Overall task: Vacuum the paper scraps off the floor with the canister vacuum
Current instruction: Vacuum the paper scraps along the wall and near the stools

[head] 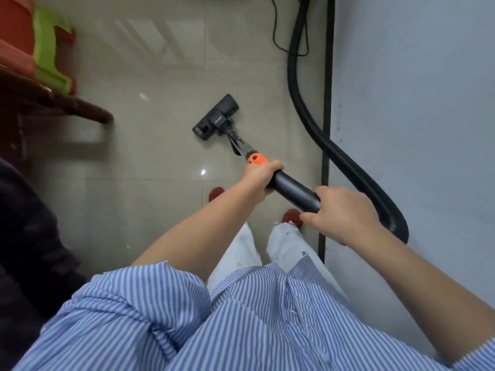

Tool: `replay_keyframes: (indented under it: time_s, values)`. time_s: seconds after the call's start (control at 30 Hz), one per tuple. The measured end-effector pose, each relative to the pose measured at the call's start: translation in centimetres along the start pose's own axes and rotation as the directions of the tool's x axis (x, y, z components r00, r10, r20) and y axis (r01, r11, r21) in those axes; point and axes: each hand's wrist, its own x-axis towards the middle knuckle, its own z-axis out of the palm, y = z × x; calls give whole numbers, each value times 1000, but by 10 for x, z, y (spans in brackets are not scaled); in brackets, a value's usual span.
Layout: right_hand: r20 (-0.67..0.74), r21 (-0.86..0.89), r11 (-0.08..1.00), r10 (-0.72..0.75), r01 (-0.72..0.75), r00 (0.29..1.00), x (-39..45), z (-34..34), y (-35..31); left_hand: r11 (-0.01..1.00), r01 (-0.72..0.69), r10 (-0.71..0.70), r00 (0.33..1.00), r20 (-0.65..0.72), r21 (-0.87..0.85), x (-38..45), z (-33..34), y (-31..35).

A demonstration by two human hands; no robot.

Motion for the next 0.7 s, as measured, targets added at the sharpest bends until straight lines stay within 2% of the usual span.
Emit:
replay_keyframes:
  time_s: [0.13, 0.4, 0.57, 0.7]
  values:
    - [22, -33, 999, 16, -15, 1000, -20, 4, 44, 1000, 29, -29, 999, 28, -6, -7, 42, -30]
    - [18, -96, 994, -49, 50, 999, -7, 15, 78, 998, 49, -50, 998, -29, -40, 12, 66, -44]
    - [9, -132, 987, -91, 91, 996, 29, 12, 79, 998, 35, -39, 996, -84, -49, 27, 69, -20]
    - [-28, -112, 985, -135, 131, 990, 81, -4, 51, 998, -26, 20, 991, -129, -49, 54, 47, 30]
